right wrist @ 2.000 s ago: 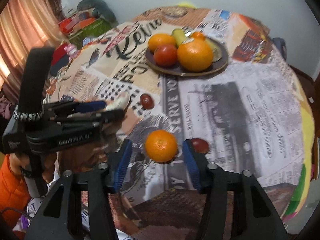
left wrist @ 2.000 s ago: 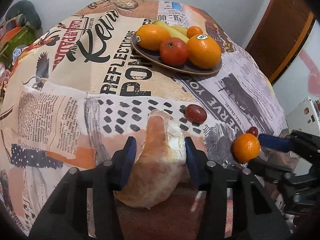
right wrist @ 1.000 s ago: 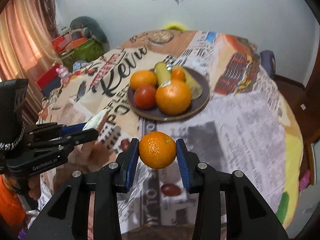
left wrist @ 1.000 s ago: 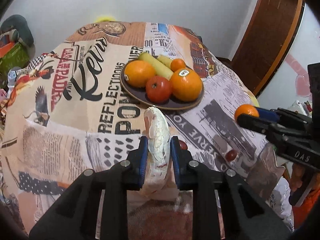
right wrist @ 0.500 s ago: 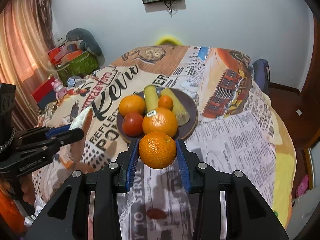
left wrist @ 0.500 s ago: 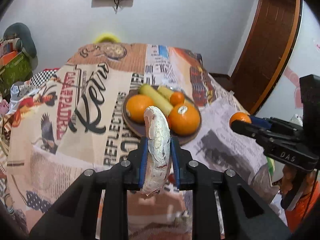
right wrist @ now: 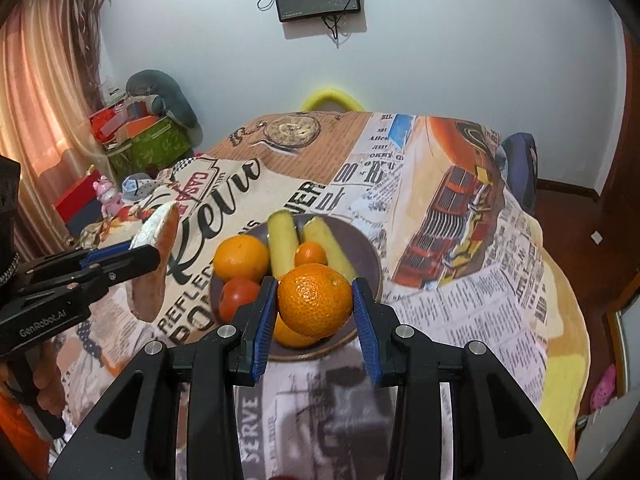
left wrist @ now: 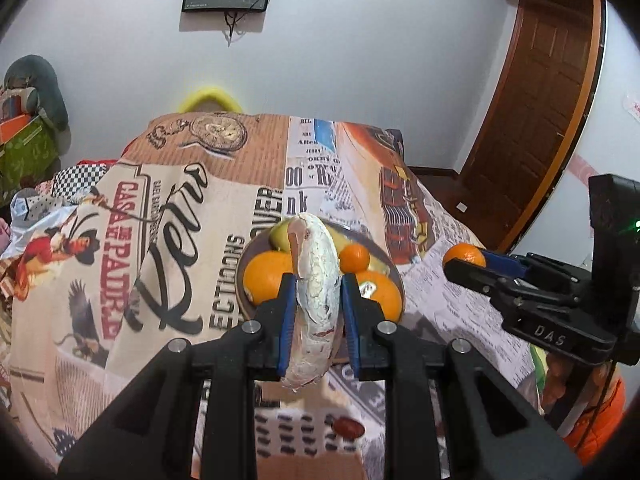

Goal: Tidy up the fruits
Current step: 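Carry the peeled segment in the left tool while the right tool carries the tangerine to the plate, then release the peeled segment onto the plate with the left tool while the right tool drops the tangerine there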

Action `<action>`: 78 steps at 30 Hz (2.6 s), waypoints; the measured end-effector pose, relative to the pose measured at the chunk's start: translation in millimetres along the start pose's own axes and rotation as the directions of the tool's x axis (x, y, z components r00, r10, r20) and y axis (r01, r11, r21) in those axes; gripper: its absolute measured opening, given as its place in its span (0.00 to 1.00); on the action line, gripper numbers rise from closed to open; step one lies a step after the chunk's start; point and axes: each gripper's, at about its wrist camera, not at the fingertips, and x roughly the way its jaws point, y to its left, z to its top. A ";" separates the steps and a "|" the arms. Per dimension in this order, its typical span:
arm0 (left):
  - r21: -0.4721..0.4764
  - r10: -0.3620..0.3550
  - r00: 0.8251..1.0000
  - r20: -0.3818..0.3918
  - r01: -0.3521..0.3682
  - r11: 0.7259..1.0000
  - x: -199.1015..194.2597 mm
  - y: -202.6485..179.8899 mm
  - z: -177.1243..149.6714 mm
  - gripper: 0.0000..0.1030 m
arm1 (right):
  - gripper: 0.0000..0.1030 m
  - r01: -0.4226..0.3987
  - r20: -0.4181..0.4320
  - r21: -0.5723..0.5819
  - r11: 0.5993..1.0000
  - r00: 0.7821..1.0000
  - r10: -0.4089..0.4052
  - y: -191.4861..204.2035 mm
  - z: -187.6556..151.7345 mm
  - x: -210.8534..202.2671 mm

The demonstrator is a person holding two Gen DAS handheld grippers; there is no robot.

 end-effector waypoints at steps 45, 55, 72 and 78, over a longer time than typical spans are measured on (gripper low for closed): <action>-0.073 0.021 0.999 -0.031 -0.023 0.997 62.4 26.1 23.7 0.29 | 0.33 -0.072 -0.043 -0.050 0.996 0.997 0.070 0.3 28.8 72.7; -0.144 0.098 0.994 -0.038 -0.103 0.984 57.1 75.8 15.9 0.29 | 0.33 -0.107 -0.081 -0.129 0.986 0.992 0.097 37.5 44.0 103.6; -0.158 0.102 0.993 -0.060 -0.110 0.981 67.9 87.7 7.7 0.29 | 0.35 -0.091 -0.162 -0.174 0.981 0.985 0.062 52.4 41.1 134.1; -0.147 0.110 0.993 -0.053 -0.117 0.982 60.4 83.1 8.3 0.29 | 0.35 -0.102 -0.154 -0.149 0.983 0.985 0.079 47.6 39.9 120.6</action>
